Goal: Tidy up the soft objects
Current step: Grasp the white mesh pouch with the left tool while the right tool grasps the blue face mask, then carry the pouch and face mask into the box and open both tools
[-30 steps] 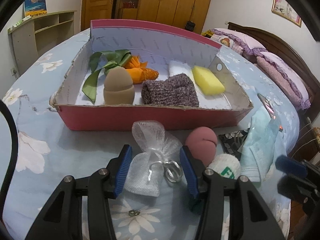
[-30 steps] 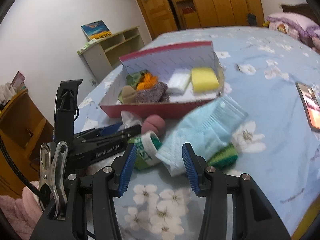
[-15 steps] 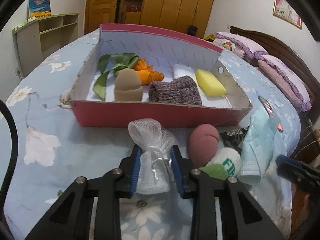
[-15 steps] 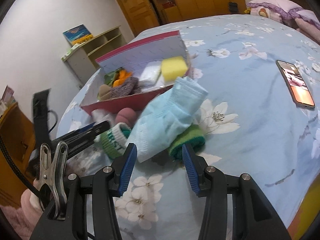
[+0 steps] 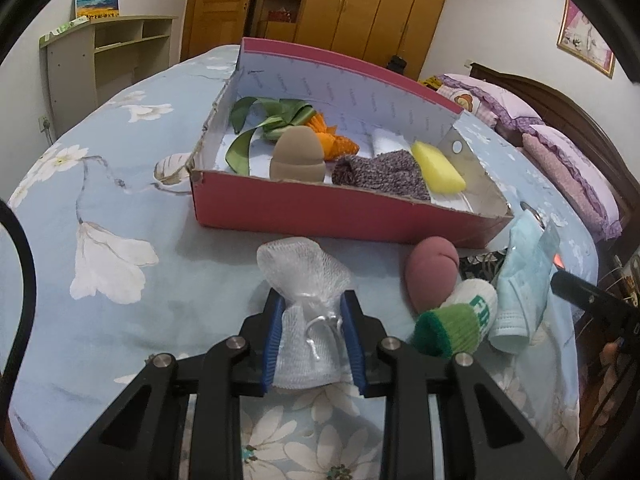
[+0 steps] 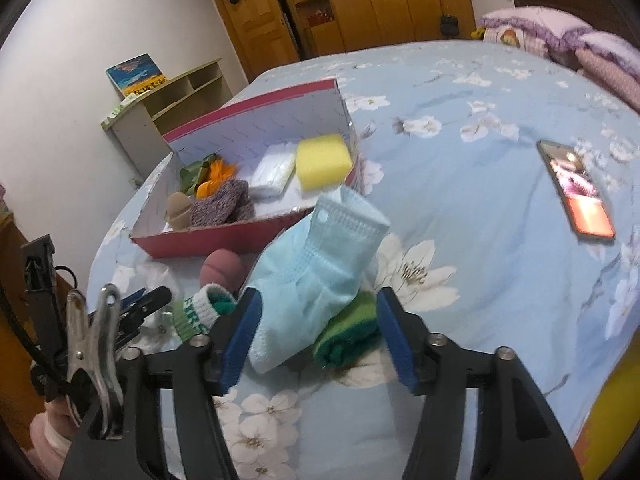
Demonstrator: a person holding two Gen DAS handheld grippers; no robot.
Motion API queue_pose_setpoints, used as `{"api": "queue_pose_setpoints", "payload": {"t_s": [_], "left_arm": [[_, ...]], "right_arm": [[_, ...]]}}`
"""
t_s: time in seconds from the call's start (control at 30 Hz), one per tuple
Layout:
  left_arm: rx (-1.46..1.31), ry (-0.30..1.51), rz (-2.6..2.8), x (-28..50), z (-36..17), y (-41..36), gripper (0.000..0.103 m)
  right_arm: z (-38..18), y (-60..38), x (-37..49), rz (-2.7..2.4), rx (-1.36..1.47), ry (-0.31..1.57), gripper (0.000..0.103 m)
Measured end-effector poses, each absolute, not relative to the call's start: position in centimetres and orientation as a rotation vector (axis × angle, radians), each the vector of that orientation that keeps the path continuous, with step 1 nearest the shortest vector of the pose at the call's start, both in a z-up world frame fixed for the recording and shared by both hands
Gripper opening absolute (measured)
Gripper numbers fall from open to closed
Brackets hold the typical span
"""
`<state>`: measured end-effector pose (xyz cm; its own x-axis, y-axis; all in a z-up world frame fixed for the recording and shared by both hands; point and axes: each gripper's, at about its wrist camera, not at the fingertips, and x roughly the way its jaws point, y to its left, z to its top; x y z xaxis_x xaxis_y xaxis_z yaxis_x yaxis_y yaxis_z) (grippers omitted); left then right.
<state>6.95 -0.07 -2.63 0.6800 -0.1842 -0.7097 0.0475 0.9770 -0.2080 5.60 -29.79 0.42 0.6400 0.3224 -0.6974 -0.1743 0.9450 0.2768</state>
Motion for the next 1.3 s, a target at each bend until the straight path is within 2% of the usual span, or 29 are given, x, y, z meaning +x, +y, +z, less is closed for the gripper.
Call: {"api": "queue_pose_setpoints", "payload": {"t_s": [0.3, 0.43, 0.5, 0.57, 0.63, 0.77, 1.3], "left_arm": [[-0.179, 0.815, -0.136, 6.9, -2.9, 0.0, 0.03], [-0.175, 0.817, -0.136, 6.9, -3.1, -0.1, 0.03], [-0.175, 0.817, -0.136, 6.9, -3.1, -0.1, 0.03], [-0.175, 0.817, -0.135, 6.9, -3.1, -0.1, 0.03], [-0.173, 0.816, -0.135, 6.8, -3.1, -0.1, 0.03], [-0.166, 0.816, -0.133, 6.8, -3.1, -0.2, 0.03], [-0.168, 0.802, -0.13, 6.1, -1.9, 0.1, 0.03]], "right_arm": [[-0.8, -28.0, 7.5, 0.283, 0.147, 0.846, 0.063], [-0.6, -27.0, 7.1, 0.298, 0.119, 0.803, 0.053], [-0.8, -26.8, 6.9, 0.301, 0.108, 0.795, 0.052], [-1.3, -26.7, 6.9, 0.313, 0.131, 0.806, 0.042], [-1.7, -26.8, 6.9, 0.311, 0.141, 0.809, 0.037], [-1.7, -27.0, 6.5, 0.325, 0.161, 0.789, 0.032], [0.3, -27.8, 4.5, 0.374, 0.234, 0.665, 0.028]]}}
